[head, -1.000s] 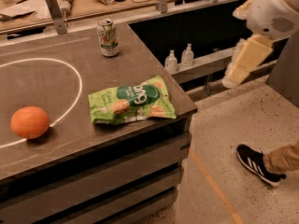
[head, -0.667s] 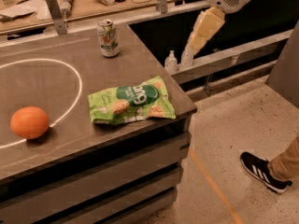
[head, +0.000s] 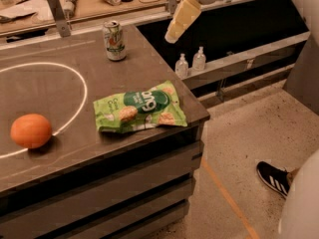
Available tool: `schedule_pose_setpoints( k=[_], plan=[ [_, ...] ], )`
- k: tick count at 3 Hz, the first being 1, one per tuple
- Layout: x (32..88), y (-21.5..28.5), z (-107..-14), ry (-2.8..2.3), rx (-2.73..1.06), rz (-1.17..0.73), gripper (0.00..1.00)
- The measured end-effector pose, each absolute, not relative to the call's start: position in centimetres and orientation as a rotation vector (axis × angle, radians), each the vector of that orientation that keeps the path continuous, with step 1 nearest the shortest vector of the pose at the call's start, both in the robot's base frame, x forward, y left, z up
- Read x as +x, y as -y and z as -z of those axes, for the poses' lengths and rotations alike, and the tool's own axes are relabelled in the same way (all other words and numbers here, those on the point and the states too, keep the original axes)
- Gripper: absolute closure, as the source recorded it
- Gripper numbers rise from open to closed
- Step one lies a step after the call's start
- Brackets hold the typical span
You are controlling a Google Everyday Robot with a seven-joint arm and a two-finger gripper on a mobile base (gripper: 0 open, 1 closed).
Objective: Move 7up can near green rice chip bag
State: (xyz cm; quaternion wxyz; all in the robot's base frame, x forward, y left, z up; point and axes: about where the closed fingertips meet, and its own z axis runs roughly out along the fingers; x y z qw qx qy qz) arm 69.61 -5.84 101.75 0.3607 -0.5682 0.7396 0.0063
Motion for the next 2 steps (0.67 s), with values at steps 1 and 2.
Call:
schedule_pose_setpoints(
  k=[1,2],
  plan=[
    [69.8,5.8,-101.2,-1.899,-1.435,-0.023,0.0],
    [71.3,5.0,-100.9,-1.805,-1.377,-0.091,0.0]
  ],
)
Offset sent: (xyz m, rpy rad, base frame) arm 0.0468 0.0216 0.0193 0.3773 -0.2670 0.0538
